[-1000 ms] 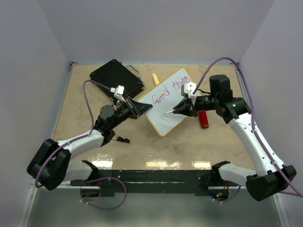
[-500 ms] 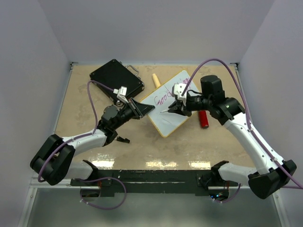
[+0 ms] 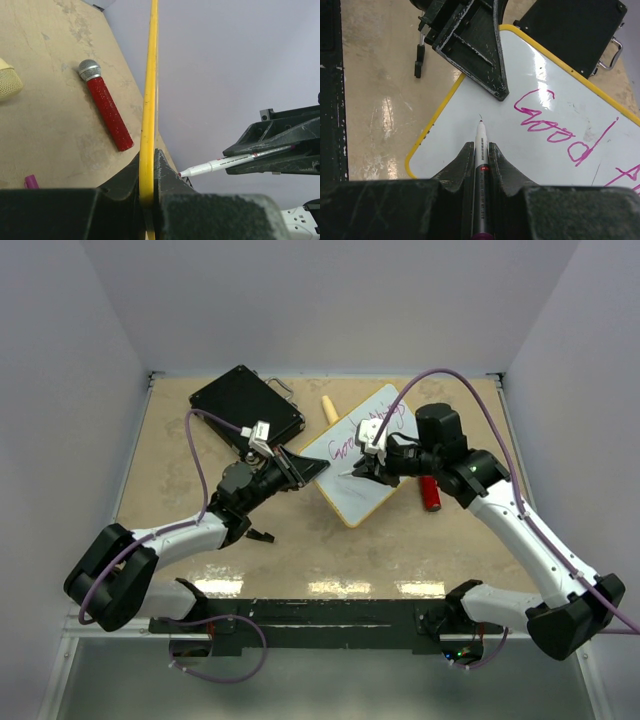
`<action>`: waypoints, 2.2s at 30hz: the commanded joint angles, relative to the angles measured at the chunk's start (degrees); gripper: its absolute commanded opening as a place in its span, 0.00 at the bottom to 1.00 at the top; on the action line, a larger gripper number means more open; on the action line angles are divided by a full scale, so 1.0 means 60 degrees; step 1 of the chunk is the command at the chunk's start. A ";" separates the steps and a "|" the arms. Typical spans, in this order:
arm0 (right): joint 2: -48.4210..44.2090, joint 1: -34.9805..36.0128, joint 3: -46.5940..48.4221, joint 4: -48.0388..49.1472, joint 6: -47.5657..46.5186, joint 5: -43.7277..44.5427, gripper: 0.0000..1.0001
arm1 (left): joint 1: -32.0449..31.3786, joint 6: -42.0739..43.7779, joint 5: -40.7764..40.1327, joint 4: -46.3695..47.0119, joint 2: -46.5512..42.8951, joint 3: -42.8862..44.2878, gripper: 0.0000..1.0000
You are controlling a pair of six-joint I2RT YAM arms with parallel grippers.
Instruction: Write a sentence on the whiteboard
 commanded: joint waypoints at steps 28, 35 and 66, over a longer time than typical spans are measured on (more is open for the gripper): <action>0.0350 0.0153 -0.0053 0.0466 0.0136 0.0555 0.00 | -0.0077 -0.0352 -0.0137 0.1493 -0.0037 0.0611 0.00; 0.0453 0.0197 -0.0068 0.0466 0.0151 0.0658 0.00 | -0.0077 -0.0338 -0.0107 0.1537 -0.0023 0.0611 0.00; 0.0863 0.0328 0.0078 0.0393 0.0195 0.0394 0.00 | -0.0063 -0.0338 0.0171 0.1815 0.0065 0.0670 0.00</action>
